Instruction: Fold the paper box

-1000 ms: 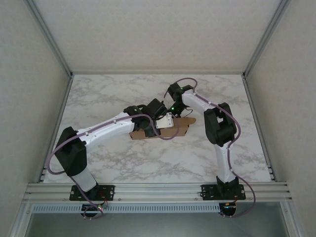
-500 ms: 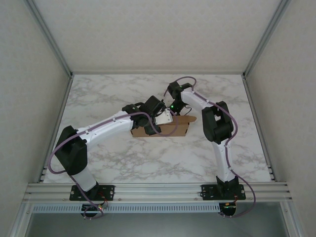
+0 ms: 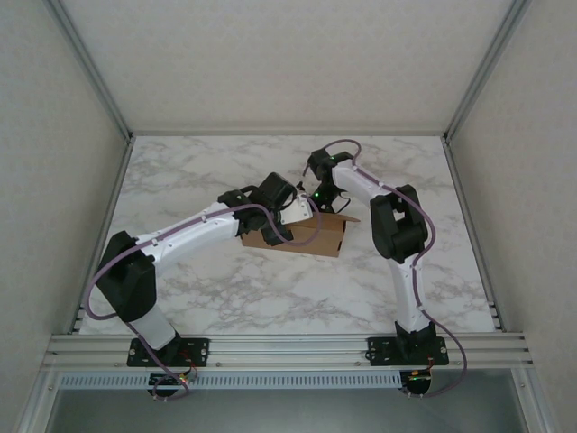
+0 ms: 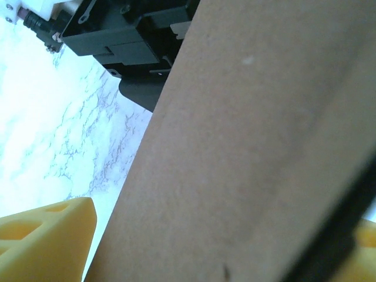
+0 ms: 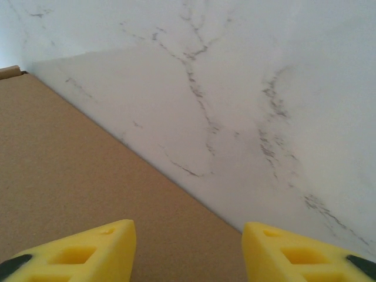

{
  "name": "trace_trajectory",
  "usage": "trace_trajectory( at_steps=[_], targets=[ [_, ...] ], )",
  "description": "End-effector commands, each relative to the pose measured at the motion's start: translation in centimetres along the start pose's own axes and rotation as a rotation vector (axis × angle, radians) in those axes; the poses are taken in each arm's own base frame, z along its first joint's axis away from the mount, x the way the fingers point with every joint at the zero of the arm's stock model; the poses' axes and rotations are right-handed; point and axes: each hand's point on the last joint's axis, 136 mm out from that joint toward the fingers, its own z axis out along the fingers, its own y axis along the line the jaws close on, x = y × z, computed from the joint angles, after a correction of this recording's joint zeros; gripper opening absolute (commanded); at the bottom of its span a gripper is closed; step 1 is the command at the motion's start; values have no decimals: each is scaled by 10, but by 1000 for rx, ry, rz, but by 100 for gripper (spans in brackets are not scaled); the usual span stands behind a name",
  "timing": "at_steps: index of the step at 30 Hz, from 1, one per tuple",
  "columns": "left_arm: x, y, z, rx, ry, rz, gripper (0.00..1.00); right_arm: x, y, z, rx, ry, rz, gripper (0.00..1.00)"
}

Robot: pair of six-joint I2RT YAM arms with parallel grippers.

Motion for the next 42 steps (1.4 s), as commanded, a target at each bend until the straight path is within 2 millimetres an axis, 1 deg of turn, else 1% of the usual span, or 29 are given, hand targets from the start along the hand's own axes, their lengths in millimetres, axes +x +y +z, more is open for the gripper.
trace_trajectory(
  at_steps=[1,6,10,11,13,17,21,26,29,35,42],
  targets=[
    [-18,32,-14,-124,-103,-62,83,12,13,-23,1,-15,-3,53],
    [-24,35,-26,-134,-139,-76,87,7,17,-34,7,-58,-23,55],
    [-26,35,-31,-128,-158,-81,91,7,17,-35,7,-59,-21,56],
    [-26,34,-29,-123,-155,-81,92,7,16,-34,6,-54,-20,56],
    [-25,31,-26,-113,-151,-82,99,8,16,-31,3,-50,-16,56],
    [-24,29,-23,-107,-152,-87,100,10,12,-27,-1,-43,-9,56],
    [-24,28,-25,-107,-152,-87,100,11,11,-24,-3,-47,-7,56],
    [-24,17,-24,-104,-141,-68,100,12,12,-23,-13,-61,-12,56],
    [-24,9,-25,-103,-137,-58,100,11,14,-26,-19,-78,-19,56],
    [-25,11,-36,-149,-156,-66,100,12,24,-37,-46,-122,-43,55],
    [-22,4,-41,-188,-147,-51,100,20,27,-39,-57,-139,-67,54]
  ],
)
